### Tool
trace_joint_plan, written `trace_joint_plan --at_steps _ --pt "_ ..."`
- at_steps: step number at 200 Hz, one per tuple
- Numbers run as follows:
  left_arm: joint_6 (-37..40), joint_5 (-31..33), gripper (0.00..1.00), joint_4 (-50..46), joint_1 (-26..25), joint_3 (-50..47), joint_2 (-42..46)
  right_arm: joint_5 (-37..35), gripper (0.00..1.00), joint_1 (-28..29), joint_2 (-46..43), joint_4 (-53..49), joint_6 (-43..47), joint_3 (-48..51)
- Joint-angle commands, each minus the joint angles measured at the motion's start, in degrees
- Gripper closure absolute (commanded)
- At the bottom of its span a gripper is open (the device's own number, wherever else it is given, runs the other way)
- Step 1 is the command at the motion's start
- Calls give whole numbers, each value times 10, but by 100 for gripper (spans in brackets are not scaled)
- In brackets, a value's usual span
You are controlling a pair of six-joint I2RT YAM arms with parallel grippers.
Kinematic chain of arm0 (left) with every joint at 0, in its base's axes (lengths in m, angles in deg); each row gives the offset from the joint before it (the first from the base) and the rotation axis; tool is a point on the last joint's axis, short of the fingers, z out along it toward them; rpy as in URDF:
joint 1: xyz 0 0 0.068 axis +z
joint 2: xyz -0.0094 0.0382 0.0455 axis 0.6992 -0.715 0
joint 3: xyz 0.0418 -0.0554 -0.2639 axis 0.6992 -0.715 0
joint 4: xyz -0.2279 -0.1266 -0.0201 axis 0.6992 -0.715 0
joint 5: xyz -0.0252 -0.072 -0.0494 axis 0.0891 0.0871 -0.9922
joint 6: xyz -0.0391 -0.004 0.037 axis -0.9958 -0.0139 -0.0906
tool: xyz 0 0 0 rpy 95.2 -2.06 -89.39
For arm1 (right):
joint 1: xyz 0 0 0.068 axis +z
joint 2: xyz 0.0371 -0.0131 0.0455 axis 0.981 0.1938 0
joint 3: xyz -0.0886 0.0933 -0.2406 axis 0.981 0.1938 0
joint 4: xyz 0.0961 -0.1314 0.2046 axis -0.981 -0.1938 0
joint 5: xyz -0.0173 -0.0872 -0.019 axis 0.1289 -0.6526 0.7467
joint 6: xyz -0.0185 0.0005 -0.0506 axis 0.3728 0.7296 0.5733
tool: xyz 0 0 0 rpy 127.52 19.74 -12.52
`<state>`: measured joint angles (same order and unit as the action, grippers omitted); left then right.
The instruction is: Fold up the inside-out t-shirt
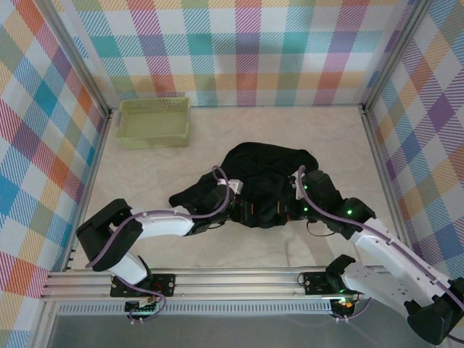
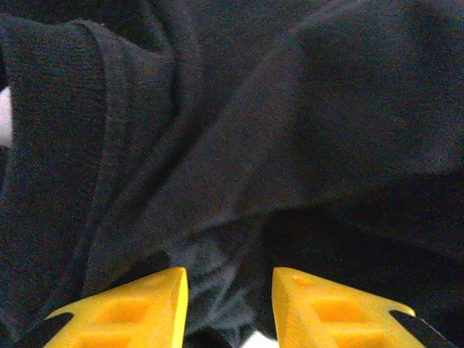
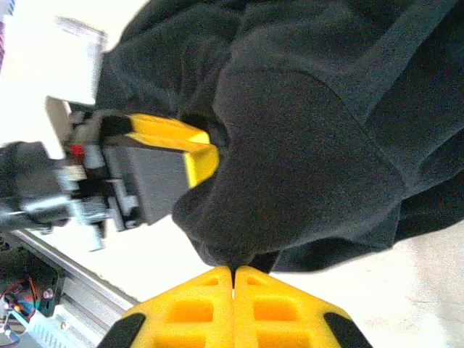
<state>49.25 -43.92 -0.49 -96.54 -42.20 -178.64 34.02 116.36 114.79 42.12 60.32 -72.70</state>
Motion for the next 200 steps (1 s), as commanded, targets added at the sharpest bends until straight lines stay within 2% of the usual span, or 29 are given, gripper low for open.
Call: trace_joint_plan --at_steps 1,18,30,39,52,84,116,144,169,200 --pt "12 62 64 -98 7 52 -39 -102 100 1 -9 -79 26 -75" --pt "-3 107 62 -153 18 74 -66 -230 100 -6 7 -153 16 -129" --pt "-24 119 64 -178 37 78 -81 -292 100 -19 11 -179 16 -148" --pt "-37 120 66 -183 55 74 -86 -320 100 -37 12 -192 13 -156" --pt "-56 123 69 -188 78 60 -84 -325 100 -70 10 -196 15 -160" --pt "-43 125 68 -184 94 42 -41 -257 100 -98 11 -156 47 -148" --pt "-18 102 64 -192 91 54 -18 -80 100 -98 48 -80 79 -116" --pt "-22 102 63 -191 91 49 -9 63 74 -89 92 8 59 -37" --pt "-31 94 63 -181 91 39 -14 87 66 -42 141 93 45 18" --pt "-39 81 63 -168 92 32 -24 91 63 -35 208 187 72 49"
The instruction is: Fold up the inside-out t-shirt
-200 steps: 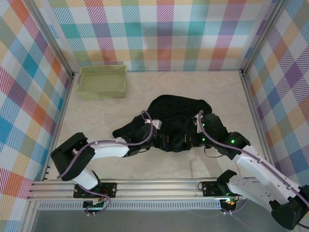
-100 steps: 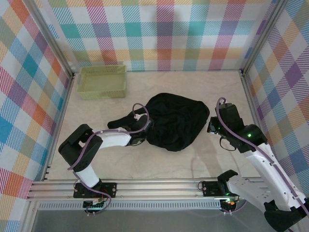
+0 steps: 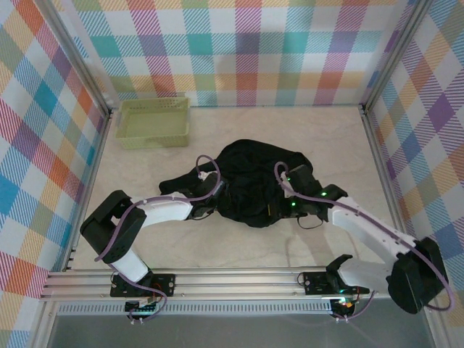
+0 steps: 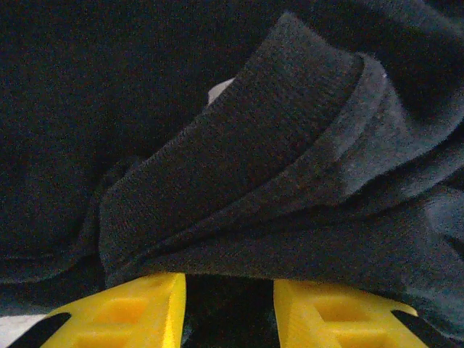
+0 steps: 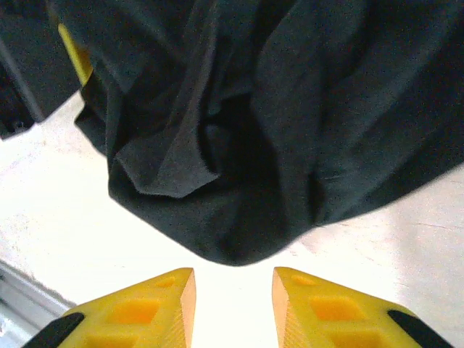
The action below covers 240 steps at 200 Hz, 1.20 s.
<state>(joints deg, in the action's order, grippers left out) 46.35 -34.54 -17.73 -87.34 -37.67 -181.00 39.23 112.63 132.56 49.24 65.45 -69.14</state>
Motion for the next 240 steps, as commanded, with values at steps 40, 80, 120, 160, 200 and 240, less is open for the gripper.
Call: trace_joint_plan --at_steps 40,80,120,160,200,240 --pt "-17 -20 63 14 -1 -23 -3 37 65 16 132 157 41 -20" --pt "-21 -22 63 19 -1 -28 -5 24 69 28 217 155 35 -98" --pt "-26 -21 63 26 -2 -40 -1 20 82 27 295 138 21 -174" --pt "-32 -20 63 32 -3 -55 8 1 69 28 304 99 25 -206" --pt "-34 -25 63 42 -2 -56 -1 4 55 28 215 79 43 -142" --pt "-33 -26 63 43 -5 -47 -9 32 50 38 209 100 37 -94"
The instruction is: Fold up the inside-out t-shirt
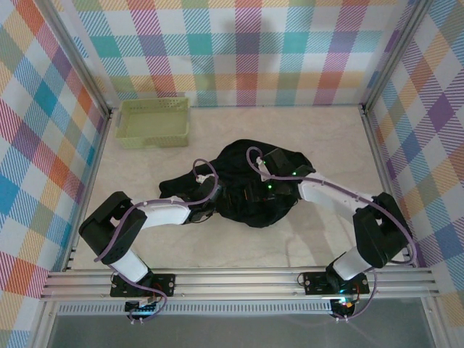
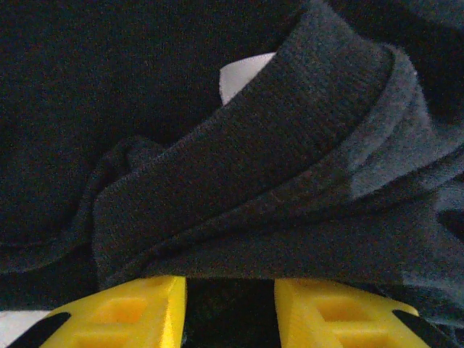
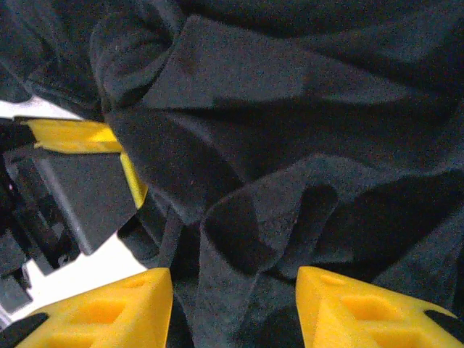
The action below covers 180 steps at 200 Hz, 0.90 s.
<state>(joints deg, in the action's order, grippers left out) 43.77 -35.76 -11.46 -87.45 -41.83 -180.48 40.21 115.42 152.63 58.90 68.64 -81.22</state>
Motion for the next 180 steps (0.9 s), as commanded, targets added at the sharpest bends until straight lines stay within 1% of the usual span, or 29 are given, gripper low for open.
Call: trace_joint_plan --at_steps 1,23,31,42,57,73,80,89,100,131,159,180 --pt "-8 -14 63 -20 -4 -6 -14 23 50 11 9 3 4 28" --pt "-8 -12 63 -22 -5 -4 -16 25 51 27 32 20 1 34" --pt "-9 -13 63 -22 -5 -4 -16 24 53 31 39 24 1 33" --pt "-9 -13 63 -22 -5 -5 -16 14 61 36 51 23 -3 27" --pt "-8 -13 63 -25 -6 -4 -16 3 75 39 55 15 -3 16" --pt "-7 -11 63 -29 -6 -3 -16 -13 89 42 41 1 -2 2" --pt "-6 -11 63 -29 -5 -2 -17 -25 94 44 33 -10 -1 -6" --pt "-6 -10 63 -30 -6 -2 -18 -39 97 47 24 -29 0 -18" --pt "-6 -8 62 -31 -7 -1 -21 -60 100 50 10 -53 1 -34" --pt "-6 -1 63 -35 -9 1 -29 -107 100 52 -41 -119 -3 -67" --pt "-6 6 63 -40 -12 3 -35 -187 100 52 -102 -184 -8 -83" --pt "-6 7 63 -42 -14 8 -41 -243 100 52 -131 -234 -7 -95"
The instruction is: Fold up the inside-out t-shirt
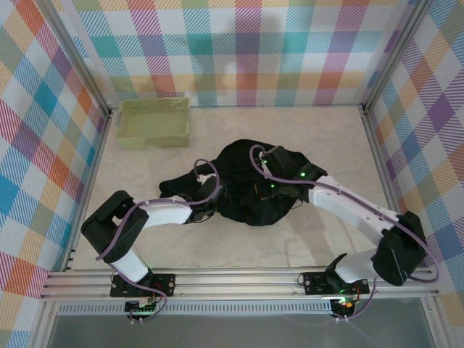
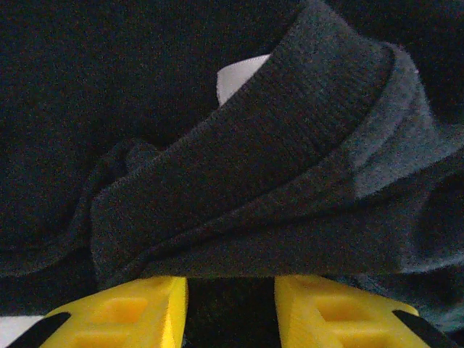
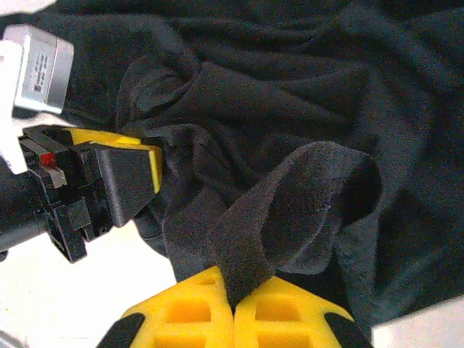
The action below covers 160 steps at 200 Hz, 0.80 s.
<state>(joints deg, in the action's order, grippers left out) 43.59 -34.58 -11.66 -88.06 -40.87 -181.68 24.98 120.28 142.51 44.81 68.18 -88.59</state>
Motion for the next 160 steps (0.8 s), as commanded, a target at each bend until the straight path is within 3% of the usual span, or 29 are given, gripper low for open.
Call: trace_joint_plan --at_steps 1,23,43,70,96,118,136,160 --pt "-4 -4 63 -41 -8 0 -29 -94 100 4 -31 -96 -3 -22" --pt "-2 -3 63 -45 -9 5 -33 -142 99 4 -44 -138 -8 -35" --pt "-2 -1 63 -45 -12 7 -32 -128 93 4 -47 -139 -7 -32" --pt "-2 1 63 -51 -13 12 -34 -21 72 16 -45 -87 -1 -10" --pt "-1 4 63 -56 -13 15 -35 104 67 26 -62 -25 -1 17" --pt "0 5 63 -59 -13 16 -34 13 64 20 -71 -45 -9 29" --pt "1 4 63 -59 -13 18 -36 -45 65 -20 -63 -70 -19 45" --pt "0 4 63 -56 -14 17 -35 25 61 -124 -64 -29 -35 101"
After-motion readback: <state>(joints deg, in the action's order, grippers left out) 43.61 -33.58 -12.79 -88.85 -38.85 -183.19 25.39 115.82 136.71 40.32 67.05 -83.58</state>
